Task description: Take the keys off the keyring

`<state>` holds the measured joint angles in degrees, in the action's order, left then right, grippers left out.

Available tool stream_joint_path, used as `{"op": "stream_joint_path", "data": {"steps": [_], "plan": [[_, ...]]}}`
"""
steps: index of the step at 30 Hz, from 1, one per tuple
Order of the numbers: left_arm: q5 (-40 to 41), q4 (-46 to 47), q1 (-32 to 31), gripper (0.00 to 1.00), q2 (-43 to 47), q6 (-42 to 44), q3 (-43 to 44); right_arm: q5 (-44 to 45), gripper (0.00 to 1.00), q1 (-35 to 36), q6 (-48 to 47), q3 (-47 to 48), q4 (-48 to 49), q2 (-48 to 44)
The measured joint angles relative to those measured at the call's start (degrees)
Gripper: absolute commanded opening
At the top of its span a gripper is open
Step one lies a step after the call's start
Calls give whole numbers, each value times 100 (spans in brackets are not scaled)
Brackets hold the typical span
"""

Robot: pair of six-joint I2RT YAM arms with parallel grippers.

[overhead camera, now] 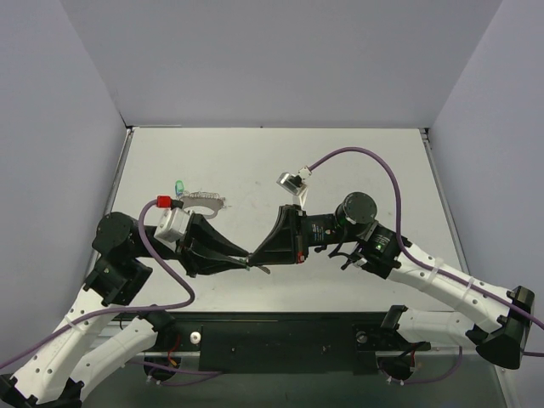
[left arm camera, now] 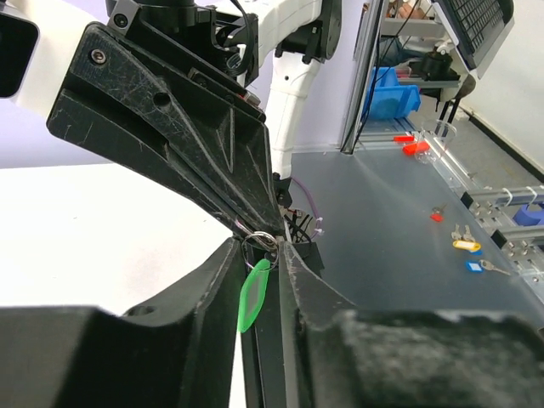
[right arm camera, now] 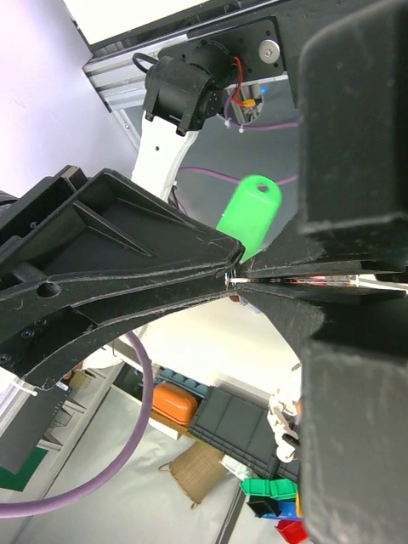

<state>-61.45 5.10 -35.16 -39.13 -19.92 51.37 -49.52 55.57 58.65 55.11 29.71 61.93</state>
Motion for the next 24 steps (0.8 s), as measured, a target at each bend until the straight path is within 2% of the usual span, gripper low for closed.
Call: {"op": "stream_joint_path", "data": {"steps": [6, 24], "plan": [[-61, -20, 0, 0, 11, -63, 20, -24, 0, 0, -4, 0, -24, -20], [229, -179, 0, 0, 151, -645, 52, 0, 0, 9, -173, 39, -212, -68]]}}
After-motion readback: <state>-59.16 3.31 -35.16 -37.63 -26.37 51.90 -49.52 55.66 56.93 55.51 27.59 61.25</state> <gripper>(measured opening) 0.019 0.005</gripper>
